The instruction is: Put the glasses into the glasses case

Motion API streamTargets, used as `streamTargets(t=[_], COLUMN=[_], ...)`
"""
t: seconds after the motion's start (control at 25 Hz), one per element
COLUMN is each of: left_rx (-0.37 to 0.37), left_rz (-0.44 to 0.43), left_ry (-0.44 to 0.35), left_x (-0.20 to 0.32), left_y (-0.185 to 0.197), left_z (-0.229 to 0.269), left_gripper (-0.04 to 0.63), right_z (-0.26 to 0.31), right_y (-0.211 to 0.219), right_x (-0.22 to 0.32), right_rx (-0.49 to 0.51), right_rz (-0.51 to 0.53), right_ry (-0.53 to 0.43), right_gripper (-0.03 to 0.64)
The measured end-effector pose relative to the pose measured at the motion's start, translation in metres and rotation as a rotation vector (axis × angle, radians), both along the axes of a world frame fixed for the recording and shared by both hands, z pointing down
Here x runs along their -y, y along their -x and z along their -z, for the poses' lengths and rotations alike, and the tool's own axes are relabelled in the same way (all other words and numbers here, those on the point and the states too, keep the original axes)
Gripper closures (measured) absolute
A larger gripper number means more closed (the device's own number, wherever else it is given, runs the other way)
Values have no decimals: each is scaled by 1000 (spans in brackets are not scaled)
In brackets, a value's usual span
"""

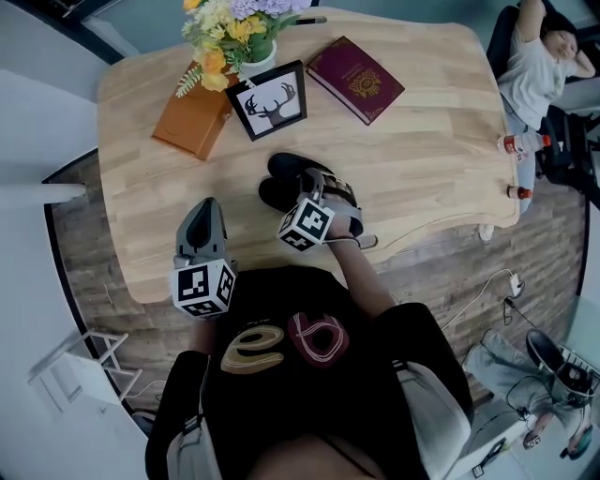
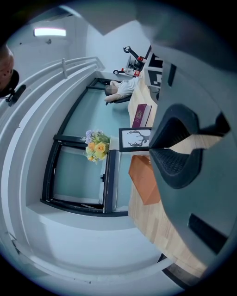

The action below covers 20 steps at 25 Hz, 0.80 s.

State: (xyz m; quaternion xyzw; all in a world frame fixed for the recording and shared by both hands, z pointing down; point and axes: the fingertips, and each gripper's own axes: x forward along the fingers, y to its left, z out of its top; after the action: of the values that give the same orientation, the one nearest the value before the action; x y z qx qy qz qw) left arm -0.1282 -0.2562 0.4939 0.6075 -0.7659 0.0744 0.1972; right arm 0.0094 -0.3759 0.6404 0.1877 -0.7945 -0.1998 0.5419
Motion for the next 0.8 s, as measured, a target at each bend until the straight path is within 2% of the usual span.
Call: streamTargets(t=[0.8], left_rx=[-6], left_rz=[-13], left_ry=[20], left_x=[3], left_y=[1], left_z=[-6], left_gripper=[577], right_z=[-12], right_y=[7], right_x=[10], right_rx=[-29], right_rz=[-71], right_ry=[-4], right_gripper=[597])
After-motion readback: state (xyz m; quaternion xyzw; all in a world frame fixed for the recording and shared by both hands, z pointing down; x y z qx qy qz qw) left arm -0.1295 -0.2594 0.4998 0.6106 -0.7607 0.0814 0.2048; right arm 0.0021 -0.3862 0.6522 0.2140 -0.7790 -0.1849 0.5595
